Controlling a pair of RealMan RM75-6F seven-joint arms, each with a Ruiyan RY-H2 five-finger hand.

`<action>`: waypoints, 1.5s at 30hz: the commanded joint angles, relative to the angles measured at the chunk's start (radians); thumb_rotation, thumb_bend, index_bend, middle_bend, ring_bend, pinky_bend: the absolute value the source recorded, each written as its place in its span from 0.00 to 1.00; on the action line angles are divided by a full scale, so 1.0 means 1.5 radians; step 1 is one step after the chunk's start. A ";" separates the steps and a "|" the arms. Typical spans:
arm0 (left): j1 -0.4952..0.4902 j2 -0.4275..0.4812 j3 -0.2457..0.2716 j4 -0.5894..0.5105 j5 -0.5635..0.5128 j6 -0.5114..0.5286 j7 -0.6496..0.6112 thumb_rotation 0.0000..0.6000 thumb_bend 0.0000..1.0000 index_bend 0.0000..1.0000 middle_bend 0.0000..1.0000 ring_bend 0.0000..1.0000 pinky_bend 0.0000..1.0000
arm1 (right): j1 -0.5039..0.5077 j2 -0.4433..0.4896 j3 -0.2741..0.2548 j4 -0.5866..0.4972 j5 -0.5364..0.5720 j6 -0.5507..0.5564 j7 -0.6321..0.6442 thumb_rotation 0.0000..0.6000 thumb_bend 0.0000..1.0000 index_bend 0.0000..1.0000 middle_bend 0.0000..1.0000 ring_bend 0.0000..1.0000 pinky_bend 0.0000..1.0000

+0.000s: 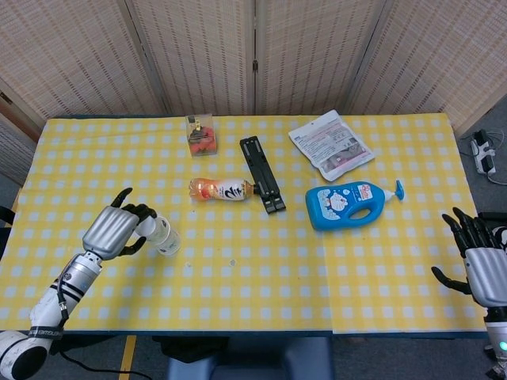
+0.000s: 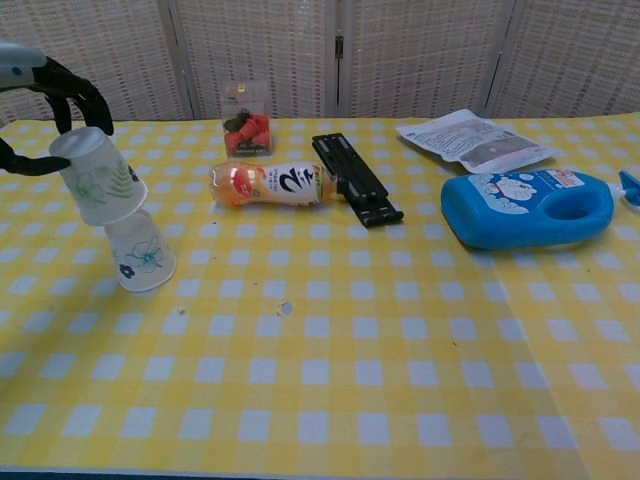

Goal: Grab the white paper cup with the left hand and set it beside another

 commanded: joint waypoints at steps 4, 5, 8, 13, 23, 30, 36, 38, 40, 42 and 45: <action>0.022 0.035 -0.003 -0.019 0.008 0.025 -0.019 1.00 0.46 0.38 0.45 0.39 0.05 | 0.001 0.000 0.000 -0.001 -0.002 0.001 -0.001 1.00 0.26 0.00 0.00 0.01 0.00; 0.024 0.038 0.000 -0.017 0.002 0.022 -0.014 1.00 0.46 0.38 0.45 0.39 0.05 | 0.001 -0.001 0.000 -0.001 -0.003 0.000 -0.001 1.00 0.26 0.00 0.00 0.01 0.00; 0.027 0.033 0.010 -0.003 -0.018 0.012 0.006 1.00 0.46 0.38 0.45 0.39 0.05 | 0.002 -0.002 0.000 0.001 -0.003 -0.001 0.000 1.00 0.26 0.00 0.00 0.01 0.00; 0.033 -0.005 0.022 0.042 -0.053 0.004 0.026 1.00 0.46 0.38 0.45 0.39 0.04 | 0.004 -0.002 -0.001 0.002 -0.006 -0.003 0.001 1.00 0.26 0.00 0.00 0.01 0.00; 0.035 -0.078 0.037 0.121 -0.079 -0.031 0.010 1.00 0.46 0.38 0.45 0.38 0.04 | 0.001 0.008 0.004 -0.011 -0.005 0.009 -0.008 1.00 0.26 0.00 0.00 0.01 0.00; 0.030 -0.113 0.033 0.154 -0.063 -0.037 -0.006 1.00 0.46 0.38 0.45 0.38 0.05 | 0.000 0.011 0.003 -0.020 -0.005 0.009 -0.015 1.00 0.26 0.00 0.00 0.02 0.00; 0.025 -0.133 0.030 0.171 -0.053 -0.042 -0.009 1.00 0.46 0.38 0.45 0.38 0.05 | -0.002 0.011 0.001 -0.022 -0.004 0.010 -0.016 1.00 0.26 0.00 0.00 0.01 0.00; 0.023 -0.140 0.030 0.177 -0.053 -0.043 -0.004 1.00 0.46 0.38 0.45 0.38 0.05 | -0.003 0.011 0.001 -0.022 -0.004 0.011 -0.017 1.00 0.26 0.00 0.00 0.01 0.00; 0.021 -0.144 0.030 0.182 -0.055 -0.044 0.001 1.00 0.46 0.38 0.45 0.38 0.04 | -0.003 0.011 0.001 -0.022 -0.003 0.010 -0.017 1.00 0.26 0.00 0.00 0.01 0.00; 0.020 -0.149 0.030 0.186 -0.057 -0.045 0.005 1.00 0.46 0.38 0.45 0.37 0.04 | -0.003 0.011 0.001 -0.021 -0.002 0.009 -0.016 1.00 0.26 0.00 0.00 0.01 0.00; 0.020 -0.154 0.029 0.192 -0.058 -0.040 0.012 1.00 0.46 0.38 0.45 0.35 0.04 | -0.003 0.010 0.001 -0.021 -0.001 0.008 -0.016 1.00 0.26 0.00 0.00 0.02 0.00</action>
